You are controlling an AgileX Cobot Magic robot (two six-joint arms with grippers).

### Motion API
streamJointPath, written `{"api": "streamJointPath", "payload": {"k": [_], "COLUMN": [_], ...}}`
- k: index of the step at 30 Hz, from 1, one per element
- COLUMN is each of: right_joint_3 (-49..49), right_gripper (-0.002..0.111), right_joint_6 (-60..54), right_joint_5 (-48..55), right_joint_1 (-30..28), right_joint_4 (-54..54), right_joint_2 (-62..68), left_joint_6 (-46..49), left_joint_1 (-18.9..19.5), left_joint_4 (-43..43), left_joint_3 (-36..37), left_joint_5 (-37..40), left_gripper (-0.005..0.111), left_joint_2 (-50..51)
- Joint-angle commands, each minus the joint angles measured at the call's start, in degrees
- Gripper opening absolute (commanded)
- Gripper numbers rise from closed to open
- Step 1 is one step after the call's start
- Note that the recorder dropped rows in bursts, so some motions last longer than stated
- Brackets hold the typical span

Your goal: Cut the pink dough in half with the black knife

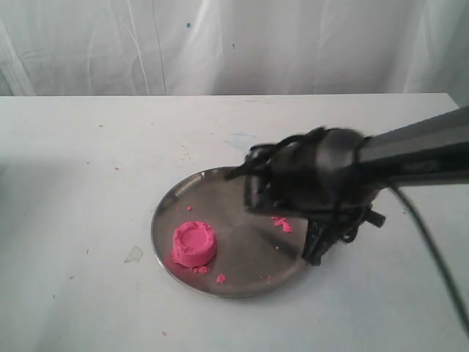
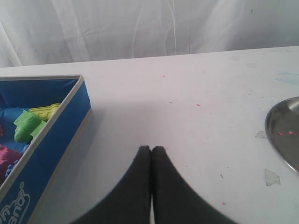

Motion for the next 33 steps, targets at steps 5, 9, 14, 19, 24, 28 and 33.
{"api": "streamJointPath", "payload": {"k": [5, 9, 14, 19, 24, 28, 33], "right_joint_3": [0.1, 0.1, 0.1, 0.1, 0.1, 0.1, 0.1], "right_gripper": [0.0, 0.0, 0.0, 0.0, 0.0, 0.0, 0.0], "right_joint_6": [-32.0, -40.8, -41.2, -41.2, -41.2, -40.2, -40.0], "right_joint_5": [-11.6, -5.1, -9.7, -10.8, -11.0, -14.7, -16.0], "right_joint_1": [-18.0, -18.9, -18.9, -18.9, -18.9, -18.9, -18.9], "right_joint_4": [44.4, 61.7, 63.2, 62.3, 59.4, 57.5, 57.5], "right_joint_2": [-24.1, -29.1, -29.9, -29.9, -29.9, -29.9, -29.5], "left_joint_6": [-4.3, -20.0, -13.0, -18.0, -22.5, -46.1, -51.0], "left_joint_1": [0.1, 0.1, -0.2, -4.6, -13.7, -19.9, -23.3], "left_joint_4": [0.5, 1.3, 19.6, 21.1, 41.0, 57.7, 65.6], "left_joint_3": [-0.4, -6.2, -15.1, -15.2, -16.7, -24.4, -31.0], "left_joint_5": [-37.9, -67.8, -44.9, -46.9, -50.7, -26.8, -10.0], "left_gripper": [0.0, 0.0, 0.0, 0.0, 0.0, 0.0, 0.0], "left_joint_2": [0.5, 11.6, 33.0, 55.9, 70.7, 74.7, 77.6]}}
